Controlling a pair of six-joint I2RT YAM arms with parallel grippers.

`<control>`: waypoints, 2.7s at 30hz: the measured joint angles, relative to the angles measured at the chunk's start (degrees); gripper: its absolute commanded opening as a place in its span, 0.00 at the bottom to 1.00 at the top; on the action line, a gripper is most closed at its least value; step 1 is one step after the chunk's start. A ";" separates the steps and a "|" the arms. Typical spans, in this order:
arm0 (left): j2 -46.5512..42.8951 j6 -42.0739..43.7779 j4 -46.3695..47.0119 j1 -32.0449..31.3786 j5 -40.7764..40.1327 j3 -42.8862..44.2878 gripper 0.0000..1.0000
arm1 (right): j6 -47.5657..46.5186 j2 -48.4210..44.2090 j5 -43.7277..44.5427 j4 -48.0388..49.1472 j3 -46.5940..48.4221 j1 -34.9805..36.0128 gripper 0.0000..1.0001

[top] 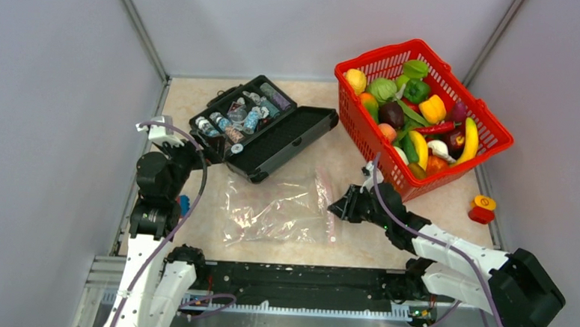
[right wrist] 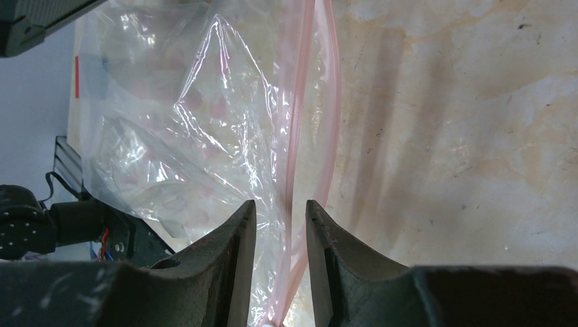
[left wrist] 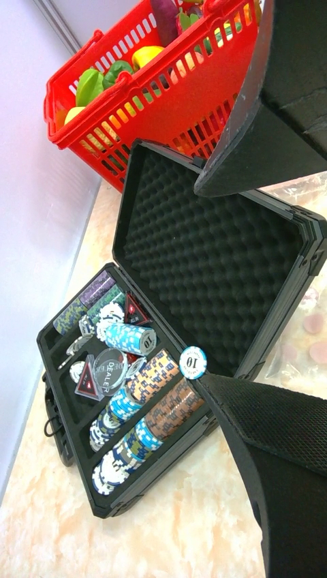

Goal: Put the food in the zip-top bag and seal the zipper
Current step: Pick up the zipper food storage bag at the center of the board.

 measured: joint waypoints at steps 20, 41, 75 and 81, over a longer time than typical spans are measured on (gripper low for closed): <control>-0.04 -0.02 0.02 0.00 2.14 0.00 0.99 | 4.68 0.09 -0.37 10.32 -6.08 0.00 0.26; 2.95 -3.48 1.64 -2.01 20.17 0.87 0.94 | -0.24 -2.16 -11.50 15.87 -5.46 0.44 0.00; 39.32 -6.10 -33.53 -47.39 -13.60 40.44 0.82 | -27.89 -13.35 -9.66 -17.51 17.81 11.96 0.00; 42.60 -6.27 -36.33 -48.24 -13.33 42.53 0.82 | -31.56 -13.33 -6.19 -20.52 21.68 13.35 0.00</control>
